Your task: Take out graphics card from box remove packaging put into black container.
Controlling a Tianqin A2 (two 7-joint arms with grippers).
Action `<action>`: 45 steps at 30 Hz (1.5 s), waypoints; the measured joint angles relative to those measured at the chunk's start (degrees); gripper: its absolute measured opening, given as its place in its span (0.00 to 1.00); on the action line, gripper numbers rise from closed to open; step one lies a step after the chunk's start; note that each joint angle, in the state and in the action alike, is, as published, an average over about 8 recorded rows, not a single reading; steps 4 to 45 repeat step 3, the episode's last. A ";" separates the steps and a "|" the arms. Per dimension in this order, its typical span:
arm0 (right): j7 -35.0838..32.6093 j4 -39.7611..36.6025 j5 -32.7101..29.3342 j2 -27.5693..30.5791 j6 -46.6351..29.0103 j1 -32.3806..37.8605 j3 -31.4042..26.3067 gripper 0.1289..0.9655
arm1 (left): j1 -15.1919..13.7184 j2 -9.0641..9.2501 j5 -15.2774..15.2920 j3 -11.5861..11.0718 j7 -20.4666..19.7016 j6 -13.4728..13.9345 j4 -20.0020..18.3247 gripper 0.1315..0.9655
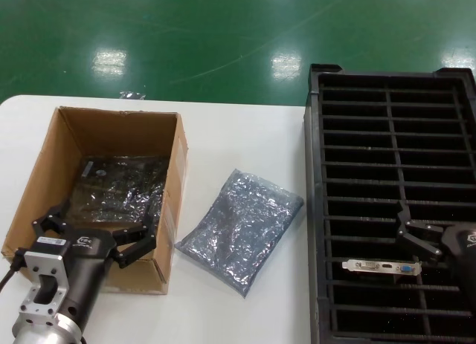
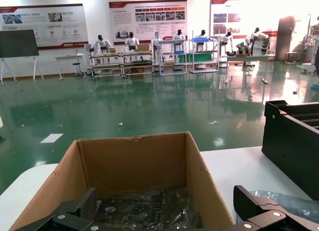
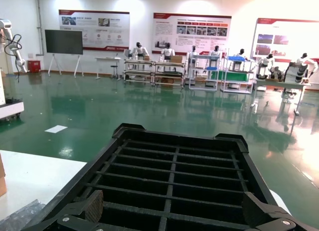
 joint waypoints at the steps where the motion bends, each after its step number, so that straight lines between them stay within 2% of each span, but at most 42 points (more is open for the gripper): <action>1: 0.00 0.00 0.00 0.00 0.00 0.00 0.00 1.00 | 0.00 0.00 0.00 0.00 0.00 0.00 0.00 1.00; 45: 0.00 0.00 0.00 0.00 0.00 0.00 0.00 1.00 | 0.00 0.00 0.00 0.00 0.00 0.00 0.00 1.00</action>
